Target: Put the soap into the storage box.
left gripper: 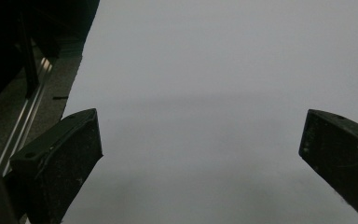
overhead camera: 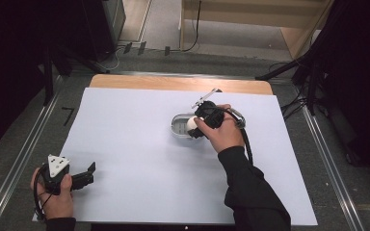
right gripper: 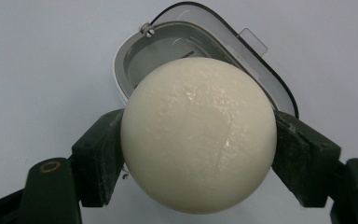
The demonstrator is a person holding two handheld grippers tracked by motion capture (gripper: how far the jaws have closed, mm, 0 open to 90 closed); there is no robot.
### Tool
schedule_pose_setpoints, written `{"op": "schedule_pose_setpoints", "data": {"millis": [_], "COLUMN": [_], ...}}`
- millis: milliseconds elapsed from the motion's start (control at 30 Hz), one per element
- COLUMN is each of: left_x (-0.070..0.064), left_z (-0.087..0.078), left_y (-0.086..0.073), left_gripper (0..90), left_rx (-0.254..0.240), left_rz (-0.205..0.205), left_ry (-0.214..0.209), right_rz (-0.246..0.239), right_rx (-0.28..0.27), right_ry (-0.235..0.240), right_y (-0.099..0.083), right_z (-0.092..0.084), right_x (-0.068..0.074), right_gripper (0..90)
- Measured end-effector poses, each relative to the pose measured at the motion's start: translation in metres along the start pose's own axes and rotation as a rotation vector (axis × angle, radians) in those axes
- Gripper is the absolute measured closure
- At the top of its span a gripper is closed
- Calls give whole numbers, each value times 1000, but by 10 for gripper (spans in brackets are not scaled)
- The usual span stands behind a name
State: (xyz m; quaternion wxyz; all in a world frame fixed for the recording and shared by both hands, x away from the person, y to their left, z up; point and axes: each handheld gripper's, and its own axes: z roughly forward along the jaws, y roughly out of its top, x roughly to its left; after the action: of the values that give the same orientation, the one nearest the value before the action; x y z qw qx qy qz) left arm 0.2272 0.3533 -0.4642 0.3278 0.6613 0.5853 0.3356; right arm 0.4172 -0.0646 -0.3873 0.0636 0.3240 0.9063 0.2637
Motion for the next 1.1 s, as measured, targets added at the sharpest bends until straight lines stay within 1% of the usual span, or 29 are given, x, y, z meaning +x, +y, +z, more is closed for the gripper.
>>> {"op": "schedule_pose_setpoints", "data": {"millis": [100, 233, 333, 433, 567, 633, 733, 800, 867, 900, 933, 967, 1000, 1033, 1100], "left_x": [0, 0, 0, 0, 0, 0, 0, 0, 0, 0, 0, 0, 0, 0, 0], "left_z": [0, 0, 0, 0, 0, 0, 0, 0, 0, 0, 0, 0, 0, 0, 0], "left_y": [0, 0, 0, 0, 0, 0, 0, 0, 0, 0, 0, 0, 0, 0, 0], "left_gripper": [0, 0, 0, 0, 0, 0, 0, 0, 0, 0, 0, 0, 0, 0, 0], "left_rx": [0, 0, 0, 3, 1, 1, 0, 1, 3, 4, 4, 3, 4, 4, 4], "left_rz": [1, 0, -1, 2, 2, 2, 1, 3, 2, 4, 4, 4, 4, 4, 5], "left_ry": [0, 0, 0, 1, 0, 0, 0, -1, 1, 2, 2, 2, 4, 4, 2], "right_rz": [8, 4, 15, 22, 20, 30, 29, 40, 35, 30, 28, 24, 32, 34, 32], "right_rx": [9, 12, 14, 11, 11, 1, -11, -17, -8, 0, 1, -13, -20, -25, -30], "right_ry": [3, 9, 8, 12, 8, 14, 7, -9, -18, -23, -19, -21, -25, -26, -33], "right_y": [2, 5, 7, 8, 9, 11, 11, 11, 10, 9, 9, 8, 9, 9, 10], "right_z": [4, 7, 8, 10, 12, 12, 11, 9, 9, 9, 9, 9, 9, 8, 10], "right_x": [-1, -3, -4, -4, -4, -3, -4, -5, -5, -5, -5, -4, -3, -3, -2], "right_gripper": [250, 250, 250, 250, 250, 263, 272, 284, 290, 318, 378, 413, 448, 471, 463]}}
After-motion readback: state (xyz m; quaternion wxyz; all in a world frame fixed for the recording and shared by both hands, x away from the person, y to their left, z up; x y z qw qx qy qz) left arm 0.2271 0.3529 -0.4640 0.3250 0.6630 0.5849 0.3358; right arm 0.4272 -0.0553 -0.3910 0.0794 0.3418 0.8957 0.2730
